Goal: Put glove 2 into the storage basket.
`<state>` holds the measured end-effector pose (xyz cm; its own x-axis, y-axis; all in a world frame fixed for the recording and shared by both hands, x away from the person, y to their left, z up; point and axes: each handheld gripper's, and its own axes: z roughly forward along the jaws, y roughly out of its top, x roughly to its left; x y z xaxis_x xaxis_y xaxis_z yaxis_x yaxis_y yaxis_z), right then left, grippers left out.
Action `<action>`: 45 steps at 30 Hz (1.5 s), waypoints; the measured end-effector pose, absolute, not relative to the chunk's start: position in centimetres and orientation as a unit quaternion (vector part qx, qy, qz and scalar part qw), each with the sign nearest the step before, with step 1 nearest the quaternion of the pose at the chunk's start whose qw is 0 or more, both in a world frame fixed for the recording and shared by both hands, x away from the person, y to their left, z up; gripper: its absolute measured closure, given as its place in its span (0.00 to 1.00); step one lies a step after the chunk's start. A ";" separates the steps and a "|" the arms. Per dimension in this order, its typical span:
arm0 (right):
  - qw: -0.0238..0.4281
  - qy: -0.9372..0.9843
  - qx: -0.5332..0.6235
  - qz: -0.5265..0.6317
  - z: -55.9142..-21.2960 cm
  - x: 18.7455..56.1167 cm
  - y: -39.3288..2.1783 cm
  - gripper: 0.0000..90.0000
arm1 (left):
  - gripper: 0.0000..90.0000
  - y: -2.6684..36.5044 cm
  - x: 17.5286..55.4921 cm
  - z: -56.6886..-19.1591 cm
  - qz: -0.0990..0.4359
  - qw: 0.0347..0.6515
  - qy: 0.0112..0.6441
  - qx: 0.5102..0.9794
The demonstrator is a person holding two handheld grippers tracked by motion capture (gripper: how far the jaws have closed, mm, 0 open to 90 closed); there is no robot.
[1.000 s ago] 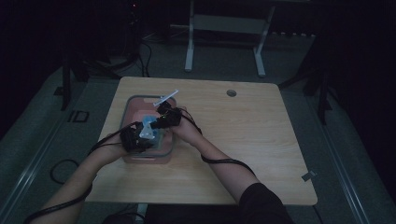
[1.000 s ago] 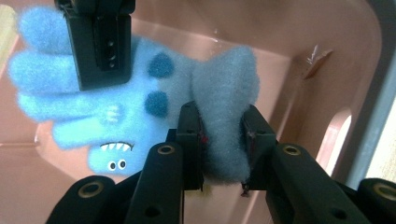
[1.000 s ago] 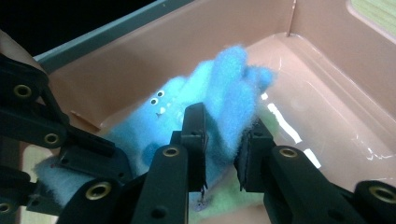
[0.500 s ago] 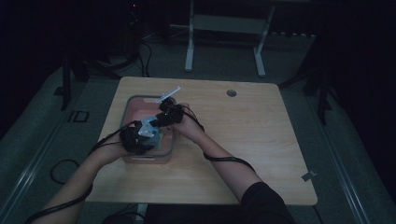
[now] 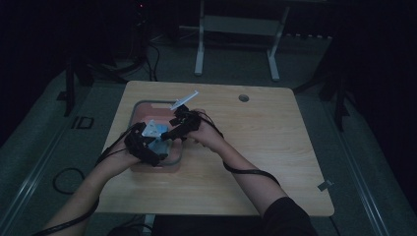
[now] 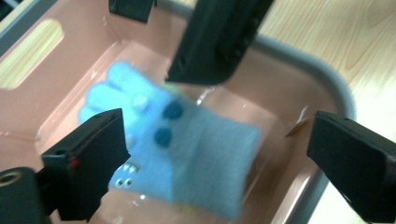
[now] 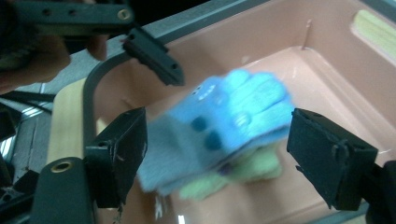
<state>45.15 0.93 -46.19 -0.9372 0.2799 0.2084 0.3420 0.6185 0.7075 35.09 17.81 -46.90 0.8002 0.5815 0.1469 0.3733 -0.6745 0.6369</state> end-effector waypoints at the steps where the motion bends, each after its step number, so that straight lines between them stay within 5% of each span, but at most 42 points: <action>1: 0.039 -0.900 -0.169 -0.399 -46.2 45.0 0.8 0.21 | 0.05 17.6 35.0 -46.8 0.171 0.305 0.263 0.899; 45: 0.004 -0.881 -0.222 -0.419 -47.7 43.2 -12.4 0.21 | 0.05 7.6 33.8 -46.7 0.150 0.365 0.168 0.903</action>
